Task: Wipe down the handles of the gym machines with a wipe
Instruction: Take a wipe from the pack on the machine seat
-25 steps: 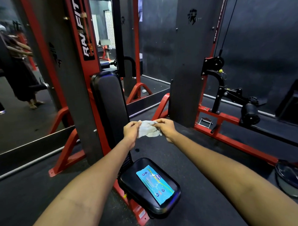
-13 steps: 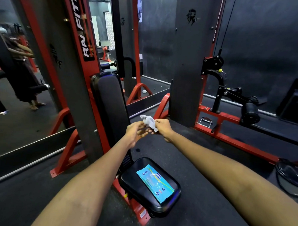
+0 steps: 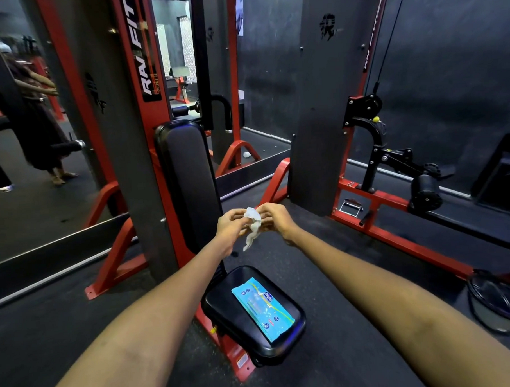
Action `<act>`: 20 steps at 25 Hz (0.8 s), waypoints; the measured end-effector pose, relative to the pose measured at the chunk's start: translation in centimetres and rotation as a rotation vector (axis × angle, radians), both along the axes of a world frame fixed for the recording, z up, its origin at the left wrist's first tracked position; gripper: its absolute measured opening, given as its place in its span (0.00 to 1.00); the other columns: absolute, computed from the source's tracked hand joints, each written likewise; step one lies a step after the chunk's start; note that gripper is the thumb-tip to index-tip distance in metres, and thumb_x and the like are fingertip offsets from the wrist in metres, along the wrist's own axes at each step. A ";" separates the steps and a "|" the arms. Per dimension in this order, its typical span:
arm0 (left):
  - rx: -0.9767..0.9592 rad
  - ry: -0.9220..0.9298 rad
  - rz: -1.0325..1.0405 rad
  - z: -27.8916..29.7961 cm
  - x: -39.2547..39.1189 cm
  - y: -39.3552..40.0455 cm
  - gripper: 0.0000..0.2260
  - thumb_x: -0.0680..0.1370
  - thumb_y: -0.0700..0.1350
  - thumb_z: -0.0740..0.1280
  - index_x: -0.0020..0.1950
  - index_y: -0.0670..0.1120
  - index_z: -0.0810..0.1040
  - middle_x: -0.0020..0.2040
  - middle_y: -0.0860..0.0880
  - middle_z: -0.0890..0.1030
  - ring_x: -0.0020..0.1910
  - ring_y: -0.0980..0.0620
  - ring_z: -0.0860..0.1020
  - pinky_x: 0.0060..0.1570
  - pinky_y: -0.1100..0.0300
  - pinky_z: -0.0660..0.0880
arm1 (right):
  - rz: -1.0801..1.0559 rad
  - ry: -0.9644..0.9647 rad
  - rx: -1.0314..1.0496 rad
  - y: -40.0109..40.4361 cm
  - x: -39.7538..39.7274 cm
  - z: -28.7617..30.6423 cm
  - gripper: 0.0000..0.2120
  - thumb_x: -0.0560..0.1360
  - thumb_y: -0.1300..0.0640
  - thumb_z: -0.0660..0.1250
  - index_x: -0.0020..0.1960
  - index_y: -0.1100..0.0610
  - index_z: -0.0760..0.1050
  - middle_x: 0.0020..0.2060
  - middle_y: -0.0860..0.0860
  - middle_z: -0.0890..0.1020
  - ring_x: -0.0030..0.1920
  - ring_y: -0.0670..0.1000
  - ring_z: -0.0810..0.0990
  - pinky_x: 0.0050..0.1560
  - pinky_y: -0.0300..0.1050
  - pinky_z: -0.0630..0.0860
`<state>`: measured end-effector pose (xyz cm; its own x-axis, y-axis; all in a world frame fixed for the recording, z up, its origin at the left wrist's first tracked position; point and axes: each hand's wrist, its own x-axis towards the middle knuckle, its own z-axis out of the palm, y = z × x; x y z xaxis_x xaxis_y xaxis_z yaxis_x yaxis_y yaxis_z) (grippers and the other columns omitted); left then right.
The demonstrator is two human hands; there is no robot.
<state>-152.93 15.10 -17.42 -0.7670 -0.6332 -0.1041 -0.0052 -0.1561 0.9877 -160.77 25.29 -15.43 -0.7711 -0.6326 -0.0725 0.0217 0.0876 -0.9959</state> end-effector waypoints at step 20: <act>-0.117 -0.120 -0.076 -1.6 2.5 -1.4 0.11 0.77 0.29 0.61 0.36 0.41 0.73 0.24 0.53 0.77 0.25 0.59 0.73 0.24 0.71 0.69 | -0.221 0.153 0.021 1.6 -3.1 -1.7 0.10 0.75 0.65 0.64 0.35 0.60 0.73 0.31 0.50 0.74 0.33 0.44 0.71 0.31 0.32 0.69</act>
<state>-150.39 13.73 -18.98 -0.7997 -0.5868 -0.1273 -0.1318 -0.0353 0.9906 -163.83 26.89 -17.10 -0.8933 -0.4474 0.0442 -0.1079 0.1179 -0.9871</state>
